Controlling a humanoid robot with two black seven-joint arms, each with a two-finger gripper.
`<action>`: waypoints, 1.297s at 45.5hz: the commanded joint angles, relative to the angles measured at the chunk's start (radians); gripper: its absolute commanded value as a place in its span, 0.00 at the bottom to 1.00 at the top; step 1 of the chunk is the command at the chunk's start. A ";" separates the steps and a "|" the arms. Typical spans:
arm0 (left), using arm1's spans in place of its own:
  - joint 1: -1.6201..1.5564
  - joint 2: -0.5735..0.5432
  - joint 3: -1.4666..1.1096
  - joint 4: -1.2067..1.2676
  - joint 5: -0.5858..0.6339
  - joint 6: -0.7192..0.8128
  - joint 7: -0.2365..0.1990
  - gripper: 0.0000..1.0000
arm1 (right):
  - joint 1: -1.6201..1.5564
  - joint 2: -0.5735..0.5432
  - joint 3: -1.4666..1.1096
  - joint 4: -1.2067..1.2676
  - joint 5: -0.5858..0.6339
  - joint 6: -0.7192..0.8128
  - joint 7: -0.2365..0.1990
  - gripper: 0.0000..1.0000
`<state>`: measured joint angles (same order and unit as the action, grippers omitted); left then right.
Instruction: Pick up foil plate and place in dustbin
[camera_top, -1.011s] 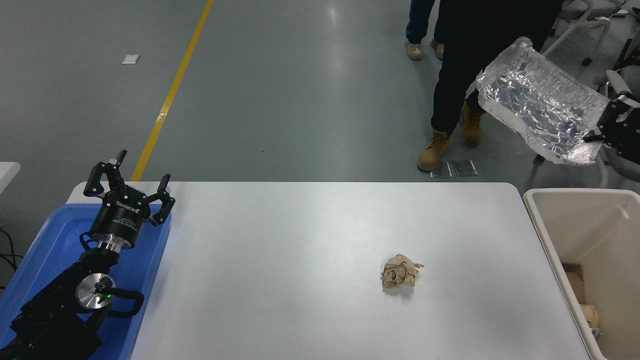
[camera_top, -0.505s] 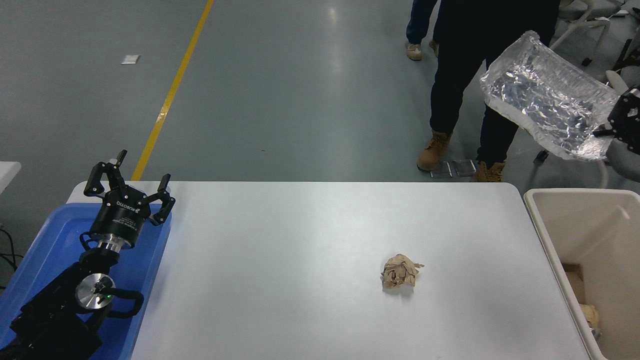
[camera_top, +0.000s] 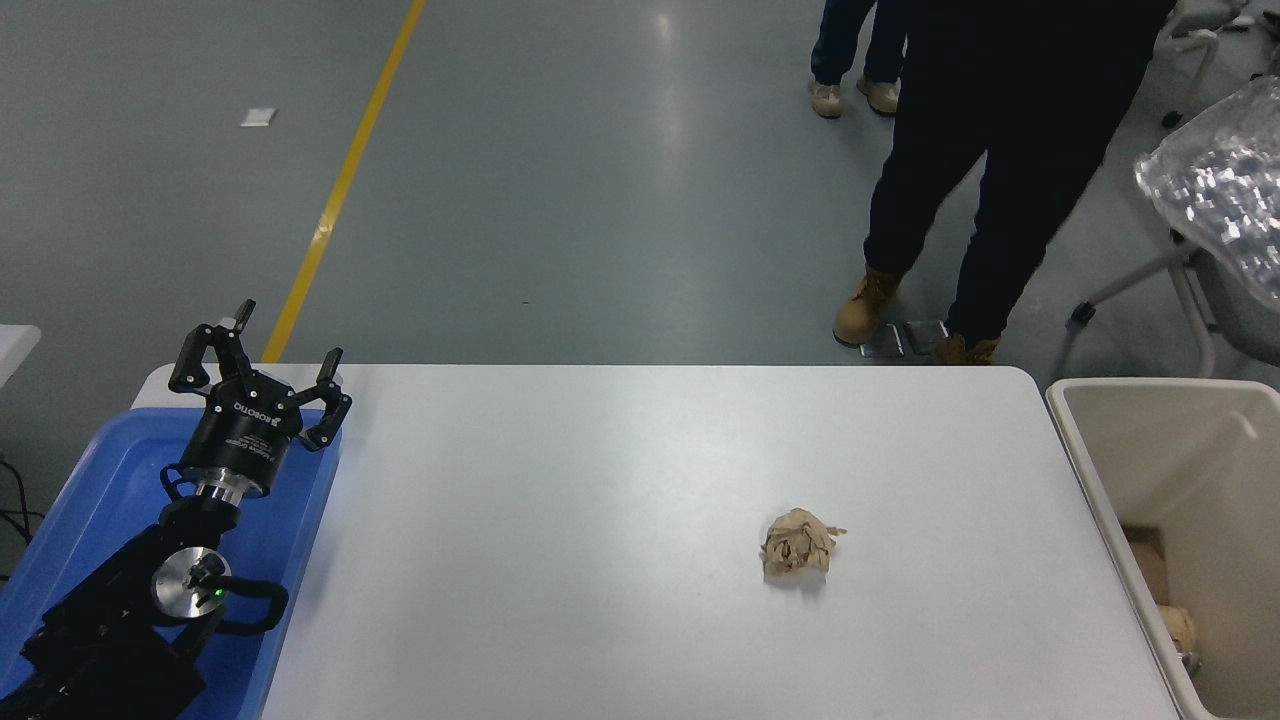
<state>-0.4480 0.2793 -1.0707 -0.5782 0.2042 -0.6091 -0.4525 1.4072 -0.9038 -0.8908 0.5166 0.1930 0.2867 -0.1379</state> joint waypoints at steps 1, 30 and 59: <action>0.000 0.000 0.000 0.000 0.000 0.000 -0.002 0.98 | -0.394 0.086 0.208 -0.269 0.023 -0.104 0.003 0.00; 0.000 0.000 0.000 0.000 0.000 0.000 -0.002 0.98 | -0.835 0.362 0.441 -0.441 0.023 -0.302 0.000 0.00; 0.000 0.000 0.000 0.000 0.000 0.000 -0.002 0.98 | -0.890 0.399 0.478 -0.440 0.020 -0.307 0.003 0.76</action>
<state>-0.4479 0.2792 -1.0707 -0.5783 0.2041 -0.6087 -0.4533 0.5208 -0.5114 -0.4156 0.0783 0.2148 -0.0170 -0.1356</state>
